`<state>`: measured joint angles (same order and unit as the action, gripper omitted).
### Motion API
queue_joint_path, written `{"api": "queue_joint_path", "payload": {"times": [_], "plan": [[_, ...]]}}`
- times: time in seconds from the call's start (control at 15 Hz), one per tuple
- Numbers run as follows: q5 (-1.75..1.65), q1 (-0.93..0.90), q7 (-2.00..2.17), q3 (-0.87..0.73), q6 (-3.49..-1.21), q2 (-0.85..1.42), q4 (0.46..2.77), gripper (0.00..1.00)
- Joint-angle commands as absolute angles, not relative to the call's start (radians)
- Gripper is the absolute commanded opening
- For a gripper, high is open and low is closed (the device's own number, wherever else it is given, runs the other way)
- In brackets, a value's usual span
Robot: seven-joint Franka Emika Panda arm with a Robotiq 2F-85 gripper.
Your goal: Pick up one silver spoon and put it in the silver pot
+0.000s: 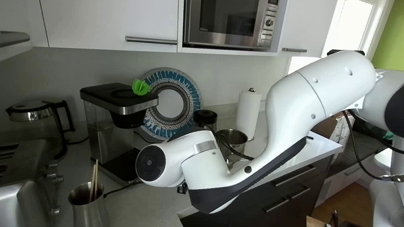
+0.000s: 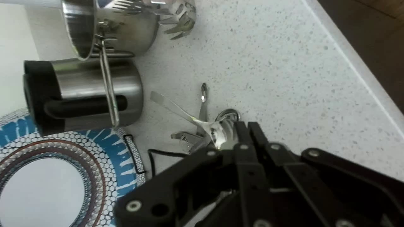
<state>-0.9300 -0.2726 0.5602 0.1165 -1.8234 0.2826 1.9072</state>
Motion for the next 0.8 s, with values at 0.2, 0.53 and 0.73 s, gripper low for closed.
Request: {"api": "queue_joint_path", "payload": {"times": [0.2, 0.53, 0.73], "plan": [[-0.889, -0.262, 0.698, 0.142, -1.682, 0.104, 2.009, 0.01], [-0.865, -0.186, 0.740, 0.129, -1.926, -0.122, 2.277, 0.01], [-0.877, -0.174, 0.724, 0.142, -1.888, -0.068, 2.215, 0.01]]}}
